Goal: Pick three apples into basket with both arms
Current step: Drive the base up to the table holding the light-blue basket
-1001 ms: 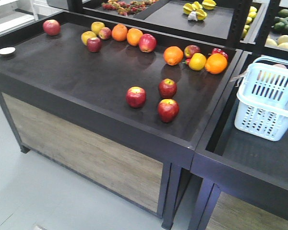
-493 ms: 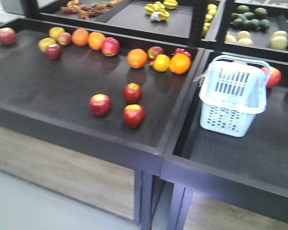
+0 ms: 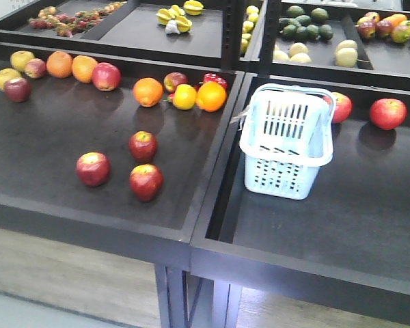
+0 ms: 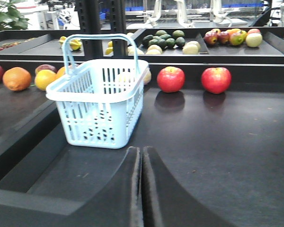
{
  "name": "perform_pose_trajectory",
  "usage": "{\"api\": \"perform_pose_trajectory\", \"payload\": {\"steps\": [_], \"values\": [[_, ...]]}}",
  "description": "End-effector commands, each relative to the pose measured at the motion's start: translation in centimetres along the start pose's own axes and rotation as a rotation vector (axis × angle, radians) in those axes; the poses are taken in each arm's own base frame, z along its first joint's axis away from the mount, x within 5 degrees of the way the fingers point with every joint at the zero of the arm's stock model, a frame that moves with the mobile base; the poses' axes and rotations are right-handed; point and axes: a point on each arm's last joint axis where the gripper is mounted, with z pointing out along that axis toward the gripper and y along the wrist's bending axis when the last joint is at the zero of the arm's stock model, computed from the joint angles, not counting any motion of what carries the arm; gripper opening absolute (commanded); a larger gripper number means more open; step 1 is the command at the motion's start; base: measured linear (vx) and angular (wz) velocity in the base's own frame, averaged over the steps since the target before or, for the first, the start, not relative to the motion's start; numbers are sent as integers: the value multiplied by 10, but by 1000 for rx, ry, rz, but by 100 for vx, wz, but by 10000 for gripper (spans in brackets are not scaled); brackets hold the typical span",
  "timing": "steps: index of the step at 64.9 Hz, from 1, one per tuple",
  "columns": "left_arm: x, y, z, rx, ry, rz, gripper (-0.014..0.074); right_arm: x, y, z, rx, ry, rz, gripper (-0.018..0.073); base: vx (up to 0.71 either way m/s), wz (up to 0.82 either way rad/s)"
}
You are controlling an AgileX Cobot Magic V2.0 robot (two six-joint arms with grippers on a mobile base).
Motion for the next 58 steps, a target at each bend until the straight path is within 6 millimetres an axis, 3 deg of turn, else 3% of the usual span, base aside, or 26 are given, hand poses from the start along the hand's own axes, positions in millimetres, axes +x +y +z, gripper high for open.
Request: {"api": "perform_pose_trajectory", "payload": {"steps": [1,58], "values": [[1,0,0,1,-63,-12,-6,-3,0,0,3,-72,-6,-4,8,-16],[1,0,0,1,-63,-12,-6,-4,0,0,2,-74,-6,-4,8,-20]]}}
